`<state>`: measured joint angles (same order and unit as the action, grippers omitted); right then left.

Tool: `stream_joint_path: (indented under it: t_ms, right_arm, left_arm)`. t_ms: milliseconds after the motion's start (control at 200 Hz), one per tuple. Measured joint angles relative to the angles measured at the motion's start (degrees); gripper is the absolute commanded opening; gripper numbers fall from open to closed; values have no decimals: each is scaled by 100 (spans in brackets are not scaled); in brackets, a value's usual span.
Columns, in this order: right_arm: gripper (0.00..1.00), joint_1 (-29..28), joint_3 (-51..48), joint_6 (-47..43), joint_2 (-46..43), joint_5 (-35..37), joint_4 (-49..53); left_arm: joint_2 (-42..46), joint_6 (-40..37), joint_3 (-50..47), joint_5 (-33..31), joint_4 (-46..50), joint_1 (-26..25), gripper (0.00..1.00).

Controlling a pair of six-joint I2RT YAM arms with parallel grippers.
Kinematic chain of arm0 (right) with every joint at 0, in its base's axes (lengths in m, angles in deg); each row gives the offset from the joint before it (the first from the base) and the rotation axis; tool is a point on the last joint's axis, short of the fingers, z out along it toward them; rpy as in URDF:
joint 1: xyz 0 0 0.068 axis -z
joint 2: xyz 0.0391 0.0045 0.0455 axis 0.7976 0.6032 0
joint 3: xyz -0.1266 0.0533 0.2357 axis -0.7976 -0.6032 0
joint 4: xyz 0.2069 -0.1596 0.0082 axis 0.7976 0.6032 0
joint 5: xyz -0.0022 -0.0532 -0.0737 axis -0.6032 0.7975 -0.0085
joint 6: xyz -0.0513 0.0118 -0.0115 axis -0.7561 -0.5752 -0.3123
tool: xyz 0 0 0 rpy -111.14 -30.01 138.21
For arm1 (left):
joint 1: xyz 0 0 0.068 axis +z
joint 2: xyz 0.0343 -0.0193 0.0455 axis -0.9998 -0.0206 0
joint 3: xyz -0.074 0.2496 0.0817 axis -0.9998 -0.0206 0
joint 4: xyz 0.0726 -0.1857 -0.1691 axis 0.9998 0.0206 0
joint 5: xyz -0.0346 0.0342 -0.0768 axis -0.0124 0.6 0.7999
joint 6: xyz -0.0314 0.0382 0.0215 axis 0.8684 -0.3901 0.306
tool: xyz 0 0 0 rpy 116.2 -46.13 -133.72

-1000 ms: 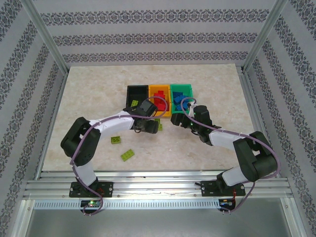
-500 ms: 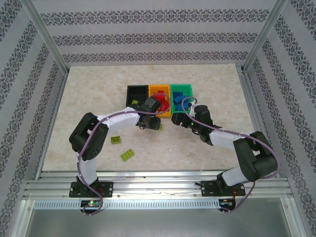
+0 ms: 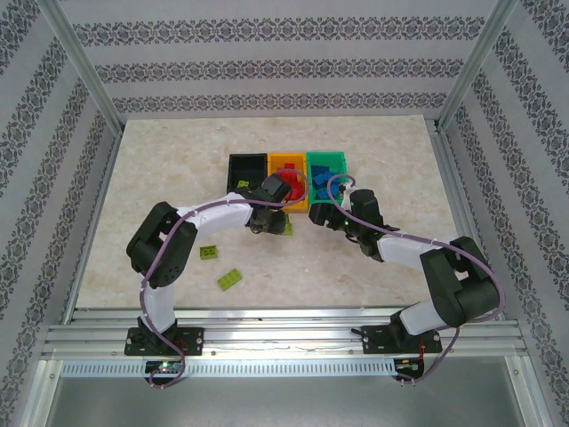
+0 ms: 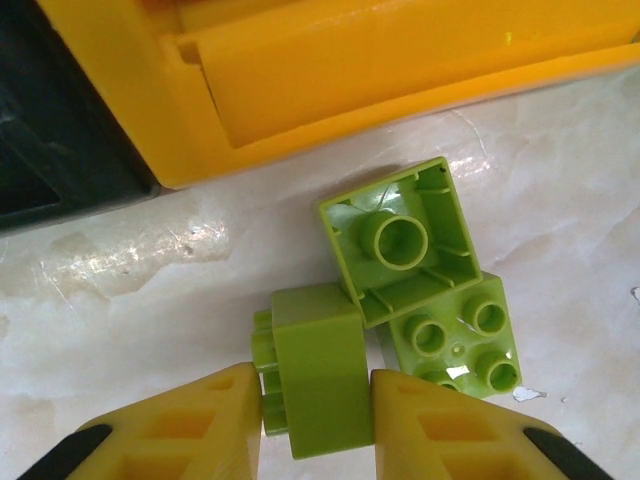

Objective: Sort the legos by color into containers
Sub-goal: Pick up the lego from the center of the table.

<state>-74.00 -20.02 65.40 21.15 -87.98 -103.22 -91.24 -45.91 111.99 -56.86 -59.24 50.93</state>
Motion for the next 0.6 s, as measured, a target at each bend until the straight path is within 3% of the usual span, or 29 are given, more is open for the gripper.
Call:
stream_joint_path:
  t_ms: [345, 600]
  right_arm:
    - [79, 26, 0, 0, 0, -13, 2]
    - [79, 39, 0, 2, 0, -50, 0]
  left_arm:
    - [57, -7, 0, -131, 94, 0, 31]
    - [595, -164, 9, -516, 487, 68, 31]
